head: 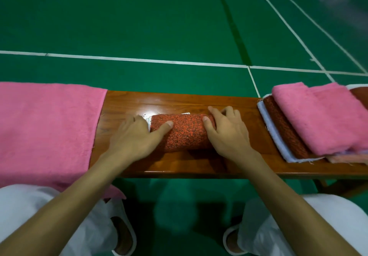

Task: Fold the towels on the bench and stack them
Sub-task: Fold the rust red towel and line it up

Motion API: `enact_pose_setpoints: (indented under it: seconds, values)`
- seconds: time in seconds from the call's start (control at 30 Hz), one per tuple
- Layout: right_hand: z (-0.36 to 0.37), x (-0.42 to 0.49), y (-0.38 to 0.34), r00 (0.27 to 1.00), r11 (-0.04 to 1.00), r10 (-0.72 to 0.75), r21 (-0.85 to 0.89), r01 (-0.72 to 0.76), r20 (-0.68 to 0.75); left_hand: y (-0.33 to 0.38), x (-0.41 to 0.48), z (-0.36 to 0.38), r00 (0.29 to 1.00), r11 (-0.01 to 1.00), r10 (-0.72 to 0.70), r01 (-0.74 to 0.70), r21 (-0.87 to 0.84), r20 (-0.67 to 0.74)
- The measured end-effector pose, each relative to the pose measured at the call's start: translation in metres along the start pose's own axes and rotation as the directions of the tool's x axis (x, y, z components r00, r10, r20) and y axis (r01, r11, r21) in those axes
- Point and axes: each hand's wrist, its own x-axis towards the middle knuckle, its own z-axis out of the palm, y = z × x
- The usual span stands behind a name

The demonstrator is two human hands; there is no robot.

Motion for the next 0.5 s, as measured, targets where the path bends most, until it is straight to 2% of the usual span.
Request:
enact_pose_setpoints:
  seconds: [0.1,0.23,0.3,0.4,0.5]
  values:
    - [0.004,0.0,-0.012,0.989,0.988,0.145,0.065,-0.143,-0.025,0.01,0.004,0.011,0.999,0.995,0.023,-0.026,-0.092,-0.033]
    - [0.004,0.004,-0.008,0.972,0.961,0.235,0.153,-0.229,-0.019,0.013,0.017,0.016,1.0,0.934,-0.018,0.011,-0.356,-0.015]
    - [0.006,0.001,-0.004,0.976,0.954,0.216,0.219,-0.205,-0.027,0.015,0.019,0.017,1.0,0.839,-0.017,0.018,-0.543,0.007]
    - [0.009,-0.009,0.001,0.986,0.926,0.127,0.369,-0.078,-0.11,0.026,0.015,0.016,0.997,0.65,0.023,0.044,-0.759,0.077]
    - [0.002,-0.011,0.008,0.981,0.773,0.119,0.634,0.006,-0.154,0.033,0.012,0.014,0.991,0.547,0.078,0.049,-0.835,0.109]
